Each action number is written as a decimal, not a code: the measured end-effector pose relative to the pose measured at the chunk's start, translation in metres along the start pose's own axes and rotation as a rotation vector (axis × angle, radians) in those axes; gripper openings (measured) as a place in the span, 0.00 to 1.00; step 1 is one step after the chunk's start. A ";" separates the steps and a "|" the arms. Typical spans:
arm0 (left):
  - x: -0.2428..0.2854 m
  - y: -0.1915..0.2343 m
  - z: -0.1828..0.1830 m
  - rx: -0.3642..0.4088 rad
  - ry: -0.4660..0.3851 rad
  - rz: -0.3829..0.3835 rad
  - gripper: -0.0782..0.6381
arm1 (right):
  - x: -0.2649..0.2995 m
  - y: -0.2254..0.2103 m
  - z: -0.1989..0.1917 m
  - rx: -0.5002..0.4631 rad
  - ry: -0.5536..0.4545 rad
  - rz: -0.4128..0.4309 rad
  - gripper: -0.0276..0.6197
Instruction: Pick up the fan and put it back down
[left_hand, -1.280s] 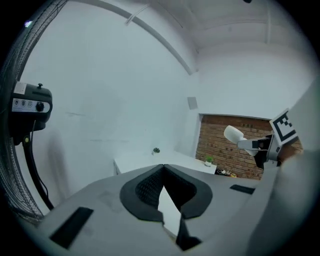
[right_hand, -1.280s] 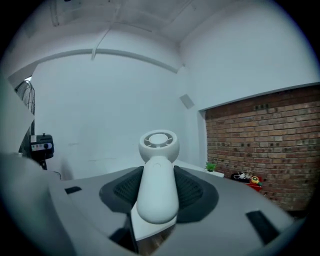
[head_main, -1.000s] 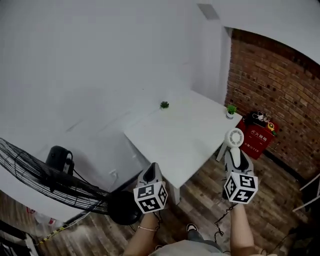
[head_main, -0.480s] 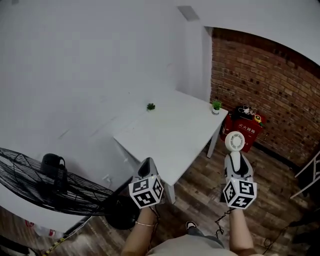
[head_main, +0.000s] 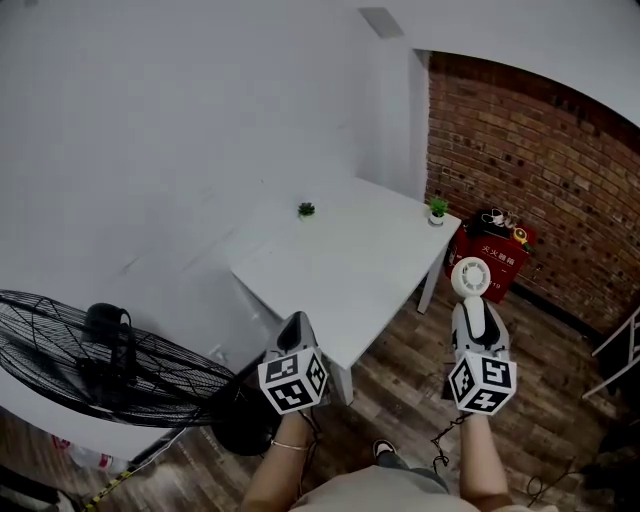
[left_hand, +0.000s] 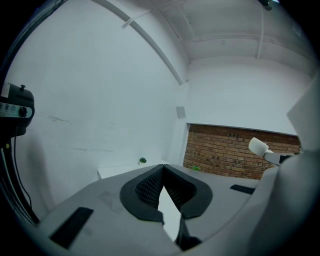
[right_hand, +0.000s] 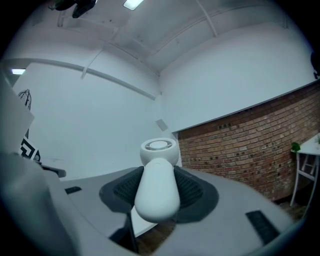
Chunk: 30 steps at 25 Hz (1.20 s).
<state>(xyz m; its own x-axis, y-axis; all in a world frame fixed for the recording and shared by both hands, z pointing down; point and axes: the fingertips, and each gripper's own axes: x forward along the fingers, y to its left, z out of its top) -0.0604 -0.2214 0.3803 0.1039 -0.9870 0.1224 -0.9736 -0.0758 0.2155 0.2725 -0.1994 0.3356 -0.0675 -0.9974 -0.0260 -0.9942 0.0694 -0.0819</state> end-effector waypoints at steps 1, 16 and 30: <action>0.000 0.001 0.000 0.000 0.000 0.002 0.12 | 0.001 0.001 0.000 0.001 0.000 0.004 0.33; 0.007 0.000 -0.005 0.005 0.016 0.002 0.12 | 0.010 0.008 -0.001 0.005 0.006 0.062 0.33; -0.016 0.036 -0.046 -0.007 0.101 0.123 0.12 | 0.058 0.072 -0.061 0.028 0.180 0.285 0.33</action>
<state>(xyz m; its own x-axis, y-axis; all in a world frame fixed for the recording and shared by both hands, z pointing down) -0.0878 -0.2015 0.4302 0.0044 -0.9694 0.2454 -0.9789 0.0460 0.1993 0.1915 -0.2532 0.3887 -0.3584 -0.9252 0.1247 -0.9308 0.3437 -0.1245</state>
